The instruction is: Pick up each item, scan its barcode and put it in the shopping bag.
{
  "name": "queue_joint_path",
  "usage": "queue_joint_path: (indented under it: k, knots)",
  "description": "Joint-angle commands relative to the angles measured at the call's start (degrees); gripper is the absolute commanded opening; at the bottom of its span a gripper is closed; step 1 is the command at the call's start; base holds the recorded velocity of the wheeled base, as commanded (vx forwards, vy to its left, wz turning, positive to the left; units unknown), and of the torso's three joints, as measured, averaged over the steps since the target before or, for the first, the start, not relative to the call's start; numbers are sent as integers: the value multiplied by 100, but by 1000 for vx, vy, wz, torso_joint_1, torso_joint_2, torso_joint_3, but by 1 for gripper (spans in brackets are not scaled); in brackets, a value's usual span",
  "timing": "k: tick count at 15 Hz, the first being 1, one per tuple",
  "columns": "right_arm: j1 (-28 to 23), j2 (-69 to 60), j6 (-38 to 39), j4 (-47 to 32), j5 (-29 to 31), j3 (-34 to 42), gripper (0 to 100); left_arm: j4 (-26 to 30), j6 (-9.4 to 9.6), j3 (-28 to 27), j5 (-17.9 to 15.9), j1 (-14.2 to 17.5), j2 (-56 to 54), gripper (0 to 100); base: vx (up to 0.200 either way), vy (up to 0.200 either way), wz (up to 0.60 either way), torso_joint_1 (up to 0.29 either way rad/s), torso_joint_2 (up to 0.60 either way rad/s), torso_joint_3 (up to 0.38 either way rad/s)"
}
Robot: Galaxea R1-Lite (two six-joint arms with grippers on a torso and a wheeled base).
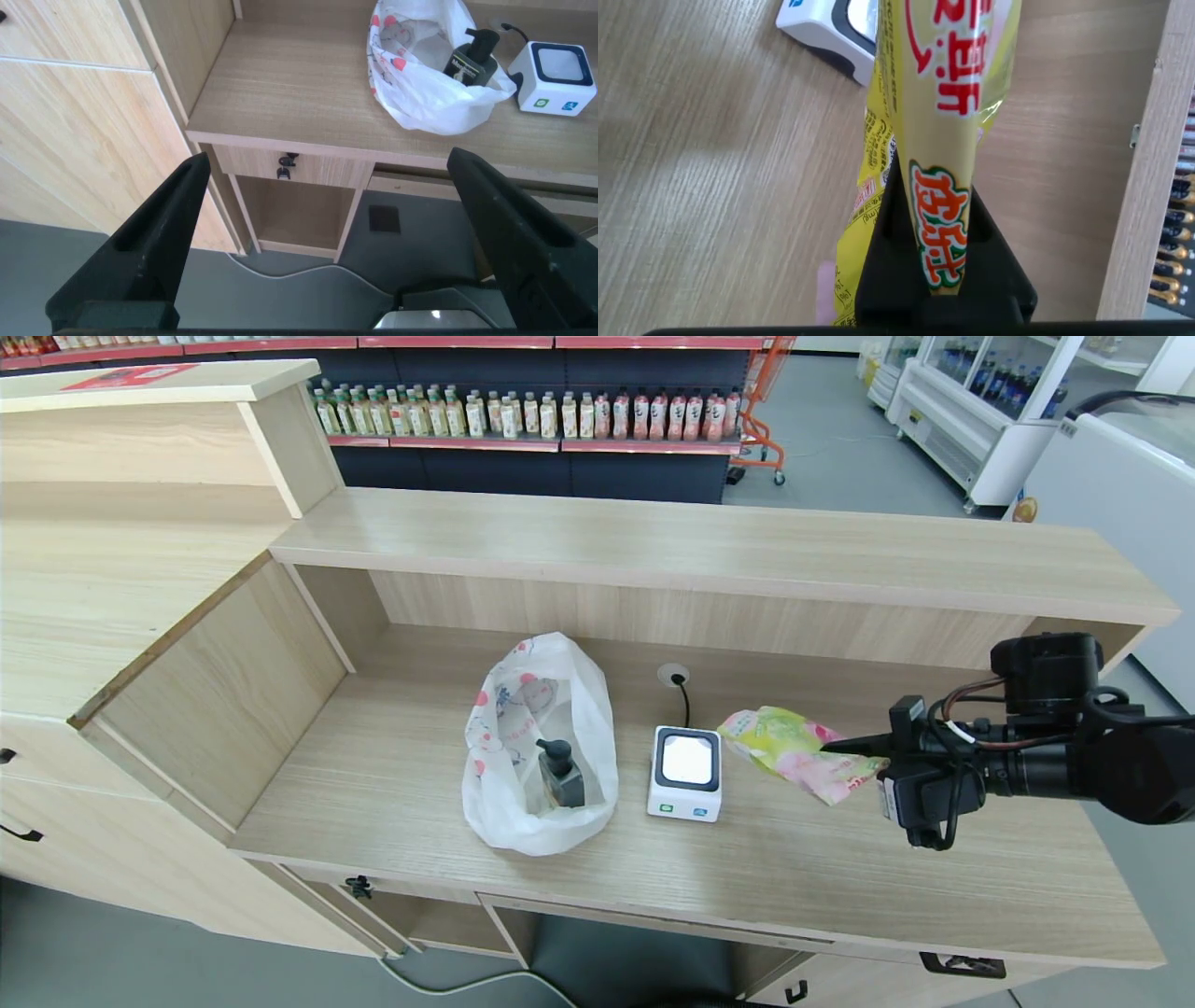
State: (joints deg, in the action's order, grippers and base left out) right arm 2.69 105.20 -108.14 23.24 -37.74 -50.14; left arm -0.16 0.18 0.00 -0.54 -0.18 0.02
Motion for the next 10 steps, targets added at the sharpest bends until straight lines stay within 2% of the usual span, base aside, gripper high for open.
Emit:
queue_joint_path:
  k: [1, 8, 10]
  knots:
    - [65, 70, -31, 6, -5, 4, 0, -2, -1, 0, 1, 1, -2, 100, 0, 0, 0, 0, 0, 0]
    - [91, 229, -321, 85, -119, 22, 0, -2, -1, 0, 1, 1, -2, 100, 0, 0, 0, 0, 0, 0]
    - [91, 404, -304, 761, -278, 180, 0, -2, -1, 0, 1, 1, -2, 100, 0, 0, 0, 0, 0, 0]
